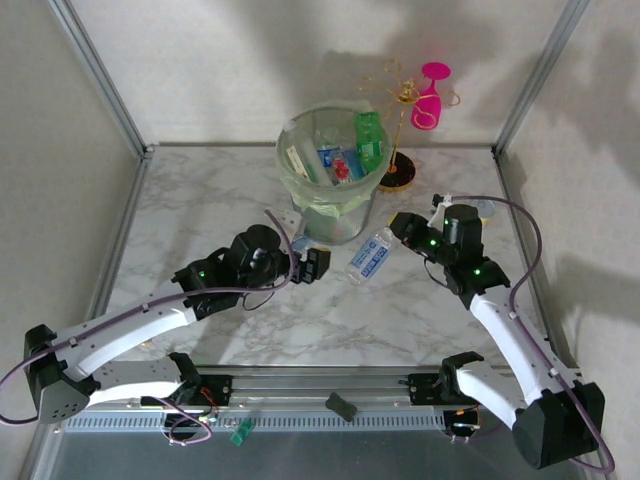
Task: Put the plastic bottles in the bin
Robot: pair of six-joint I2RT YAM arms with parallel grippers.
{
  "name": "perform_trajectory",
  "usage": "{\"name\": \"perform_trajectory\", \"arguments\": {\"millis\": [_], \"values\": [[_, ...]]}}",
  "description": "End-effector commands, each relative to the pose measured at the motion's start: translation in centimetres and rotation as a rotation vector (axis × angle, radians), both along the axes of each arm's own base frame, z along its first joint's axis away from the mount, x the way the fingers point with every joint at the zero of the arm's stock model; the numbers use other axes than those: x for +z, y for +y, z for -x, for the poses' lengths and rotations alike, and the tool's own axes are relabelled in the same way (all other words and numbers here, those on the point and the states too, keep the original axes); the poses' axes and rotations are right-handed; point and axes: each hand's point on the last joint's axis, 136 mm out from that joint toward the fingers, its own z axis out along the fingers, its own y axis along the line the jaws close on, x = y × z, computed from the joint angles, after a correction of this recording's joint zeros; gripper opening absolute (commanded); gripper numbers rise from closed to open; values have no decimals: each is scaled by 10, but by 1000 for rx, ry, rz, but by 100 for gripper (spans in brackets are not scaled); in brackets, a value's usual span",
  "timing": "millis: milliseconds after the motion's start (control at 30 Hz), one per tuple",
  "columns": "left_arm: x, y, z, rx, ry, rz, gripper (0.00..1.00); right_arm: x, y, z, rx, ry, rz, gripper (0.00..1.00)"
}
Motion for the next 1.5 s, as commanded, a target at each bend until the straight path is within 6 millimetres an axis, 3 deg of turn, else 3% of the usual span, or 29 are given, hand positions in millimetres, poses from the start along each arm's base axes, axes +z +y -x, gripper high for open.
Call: {"name": "perform_trajectory", "arguments": {"millis": [0,167,433,733,967,1133,1267,1467], "values": [[5,-42,32,-261,94,81,95,31,12,14,117,-104,-9,25],[-3,-69,46,-384,176,128,93,47,15,26,159,-153,-37,25],[-16,-91,50,-438,192,56,90,68,30,49,286,-202,-120,25],[-5,-104,59,-523,197,83,88,78,40,77,414,-255,-169,25],[3,-111,68,-588,220,117,69,85,42,89,460,-290,-166,24],[13,-115,70,-605,218,153,44,83,37,86,415,-293,-151,24],[14,-116,68,-594,215,157,39,80,35,85,402,-296,-143,30],[20,-114,62,-556,198,177,39,81,22,81,319,-331,-76,77]]}}
